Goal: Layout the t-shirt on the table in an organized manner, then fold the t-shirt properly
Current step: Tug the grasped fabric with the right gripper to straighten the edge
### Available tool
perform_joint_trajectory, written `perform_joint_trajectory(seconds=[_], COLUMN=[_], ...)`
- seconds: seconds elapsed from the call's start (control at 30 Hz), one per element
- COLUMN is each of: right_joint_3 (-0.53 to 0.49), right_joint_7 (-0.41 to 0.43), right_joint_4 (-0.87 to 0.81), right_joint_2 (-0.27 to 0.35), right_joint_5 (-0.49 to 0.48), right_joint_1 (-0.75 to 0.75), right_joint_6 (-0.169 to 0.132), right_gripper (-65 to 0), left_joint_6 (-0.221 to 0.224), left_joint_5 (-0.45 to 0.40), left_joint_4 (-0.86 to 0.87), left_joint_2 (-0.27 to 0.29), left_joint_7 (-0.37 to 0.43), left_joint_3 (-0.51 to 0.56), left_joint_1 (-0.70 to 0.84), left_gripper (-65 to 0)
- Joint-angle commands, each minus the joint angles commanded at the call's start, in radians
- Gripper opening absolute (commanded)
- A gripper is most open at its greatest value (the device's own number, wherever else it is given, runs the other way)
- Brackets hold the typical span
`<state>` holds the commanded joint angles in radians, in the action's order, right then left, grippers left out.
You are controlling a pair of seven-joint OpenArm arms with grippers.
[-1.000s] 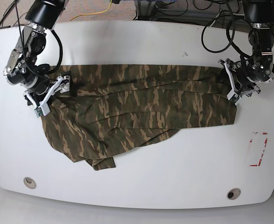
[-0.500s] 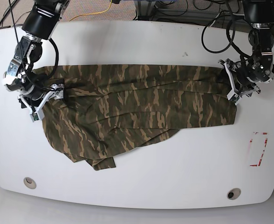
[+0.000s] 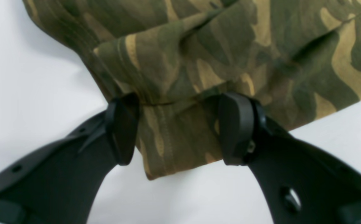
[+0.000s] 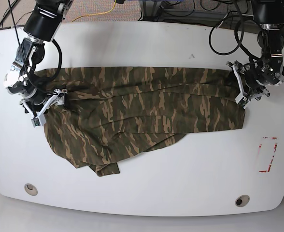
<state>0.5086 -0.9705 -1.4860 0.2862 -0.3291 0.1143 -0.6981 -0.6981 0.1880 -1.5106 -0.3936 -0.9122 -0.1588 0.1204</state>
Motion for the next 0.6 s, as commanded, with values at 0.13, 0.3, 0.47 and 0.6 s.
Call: perform_joint_trajectory(seconds=[0.13,0.3,0.47,0.6], right_joint_3=[0.0,0.0,0.0,0.002], right_joint_7=[0.029,0.038,0.04,0.037], right_joint_4=[0.009,0.009,0.003,-0.009], right_joint_2=[0.0,-0.002,-0.009,-0.009], right_joint_5=[0.002,0.041,0.071,0.071], right_joint_1=[0.0,-0.002,-0.002,-0.002], right_joint_6=[0.0,0.0,0.0,0.0], right_gripper=[-35.0,-53.3,-61.5,-61.7], left_joint_6=[0.0,0.0,0.0,0.0], left_joint_5=[0.0,0.0,0.0,0.0], left_joint_4=[0.0,0.0,0.0,0.0], left_joint_2=[0.0,0.0,0.0,0.0], left_joint_7=[0.0,0.0,0.0,0.0], left_joint_3=[0.0,0.0,0.0,0.0], left_joint_1=[0.0,0.0,0.0,0.0], left_gripper=[-27.1,-27.1,-27.1,-27.1])
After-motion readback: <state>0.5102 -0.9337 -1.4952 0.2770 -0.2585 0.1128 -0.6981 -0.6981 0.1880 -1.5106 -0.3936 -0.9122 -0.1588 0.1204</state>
